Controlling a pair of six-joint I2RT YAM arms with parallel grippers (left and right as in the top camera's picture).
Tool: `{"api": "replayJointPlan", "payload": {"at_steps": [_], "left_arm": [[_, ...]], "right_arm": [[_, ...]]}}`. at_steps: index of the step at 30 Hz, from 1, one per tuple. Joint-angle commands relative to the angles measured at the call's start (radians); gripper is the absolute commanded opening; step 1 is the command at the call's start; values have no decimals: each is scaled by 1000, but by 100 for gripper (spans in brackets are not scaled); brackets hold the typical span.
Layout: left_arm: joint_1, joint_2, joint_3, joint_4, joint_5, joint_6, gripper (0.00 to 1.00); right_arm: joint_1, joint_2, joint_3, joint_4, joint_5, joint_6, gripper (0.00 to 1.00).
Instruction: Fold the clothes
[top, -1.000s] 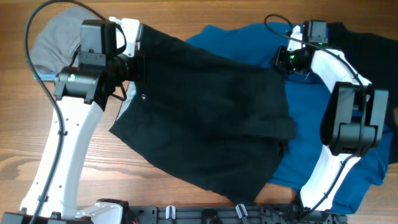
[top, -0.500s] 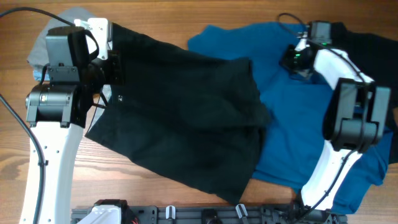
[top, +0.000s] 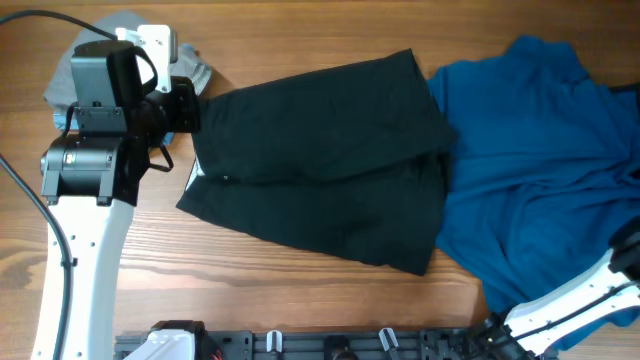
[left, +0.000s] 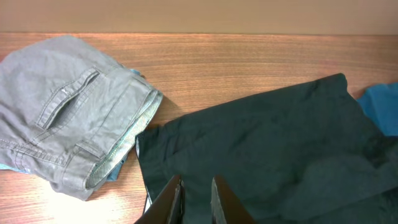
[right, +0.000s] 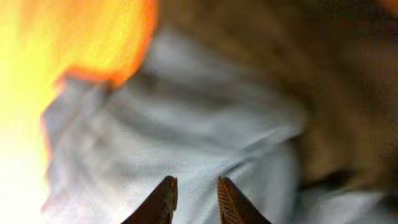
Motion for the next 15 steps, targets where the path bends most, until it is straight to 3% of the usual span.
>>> {"api": "replayJointPlan", "payload": {"at_steps": [1, 3, 8, 12, 15], "left_arm": [[8, -16, 14, 4, -15, -6, 17], [8, -16, 14, 4, 5, -6, 19], [7, -16, 14, -19, 90, -6, 38], [6, -16, 13, -52, 90, -6, 42], [6, -16, 13, -60, 90, -6, 45]], "right_arm": [[147, -32, 9, -129, -188, -132, 26], [281, -19, -41, -212, -94, -121, 23], [493, 8, -233, -217, -46, -88, 17], [570, 20, -420, -120, -47, -32, 15], [563, 21, -533, 0, -4, 27, 8]]}}
